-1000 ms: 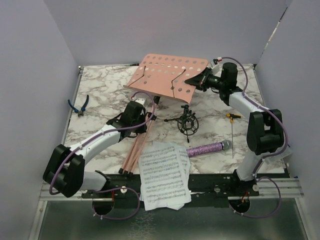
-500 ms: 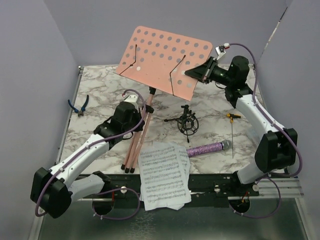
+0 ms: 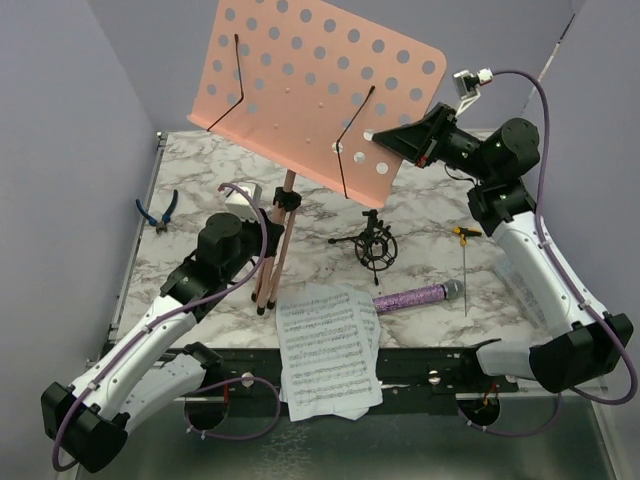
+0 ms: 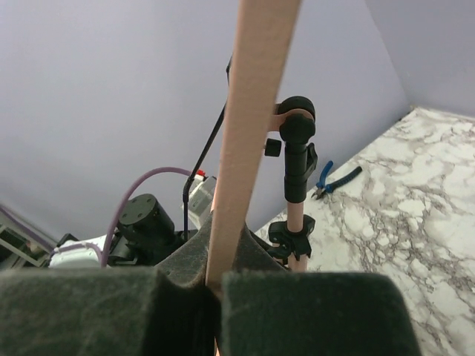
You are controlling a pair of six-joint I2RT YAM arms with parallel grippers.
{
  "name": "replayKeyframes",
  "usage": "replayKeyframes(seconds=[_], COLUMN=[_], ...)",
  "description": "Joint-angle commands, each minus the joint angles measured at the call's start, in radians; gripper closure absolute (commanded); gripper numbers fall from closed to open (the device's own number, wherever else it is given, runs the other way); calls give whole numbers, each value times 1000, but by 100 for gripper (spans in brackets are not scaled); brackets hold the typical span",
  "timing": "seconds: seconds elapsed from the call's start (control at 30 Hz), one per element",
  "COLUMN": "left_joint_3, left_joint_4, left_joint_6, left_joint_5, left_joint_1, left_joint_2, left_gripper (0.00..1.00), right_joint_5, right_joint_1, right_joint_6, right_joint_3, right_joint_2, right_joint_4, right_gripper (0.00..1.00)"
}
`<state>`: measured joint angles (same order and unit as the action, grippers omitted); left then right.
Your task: Set up the instrument practice props
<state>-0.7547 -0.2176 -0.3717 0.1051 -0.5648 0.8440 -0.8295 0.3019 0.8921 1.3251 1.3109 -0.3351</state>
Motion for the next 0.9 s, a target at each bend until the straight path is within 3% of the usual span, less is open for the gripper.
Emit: replayKeyframes(seconds=[0.0, 0.43, 0.87], left_joint_3=[-20, 14, 41], left_joint_4=[306, 648, 698], left_joint_6=[-117, -43, -50], left_joint_5=[132, 19, 10], left_joint_1=[34, 34, 34], left_joint_2=[-21, 78, 98], left_gripper=[100, 100, 100], right_joint_5=[-175, -131, 22], right_joint_1=[53, 202, 308], right_joint_6=[22, -103, -333], right_joint_3=[59, 71, 88], right_joint_2=[-100, -122, -173], right_joint_4=[-128, -29, 183], right_gripper=[100, 99, 99])
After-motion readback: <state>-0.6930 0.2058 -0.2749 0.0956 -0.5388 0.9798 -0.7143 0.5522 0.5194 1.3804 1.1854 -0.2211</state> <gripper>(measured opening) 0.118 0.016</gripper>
